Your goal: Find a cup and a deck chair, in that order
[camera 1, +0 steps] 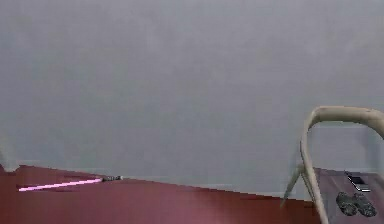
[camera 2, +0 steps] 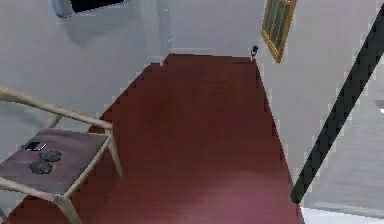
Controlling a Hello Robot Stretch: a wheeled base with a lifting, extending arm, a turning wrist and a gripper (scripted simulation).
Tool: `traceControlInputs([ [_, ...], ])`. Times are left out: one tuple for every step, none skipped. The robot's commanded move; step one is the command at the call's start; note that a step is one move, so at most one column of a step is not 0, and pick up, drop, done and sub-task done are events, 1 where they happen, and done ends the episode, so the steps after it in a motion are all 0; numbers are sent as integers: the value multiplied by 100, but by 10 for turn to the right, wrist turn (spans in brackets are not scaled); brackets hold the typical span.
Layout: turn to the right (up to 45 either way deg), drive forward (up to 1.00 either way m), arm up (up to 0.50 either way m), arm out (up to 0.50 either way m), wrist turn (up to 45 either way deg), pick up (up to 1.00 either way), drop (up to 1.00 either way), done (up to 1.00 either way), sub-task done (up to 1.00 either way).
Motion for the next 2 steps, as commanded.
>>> traceControlInputs([
  [450, 0, 0, 0, 0, 0, 0, 0, 0],
  [0, 0, 0, 0, 0, 0, 0, 100, 0],
])
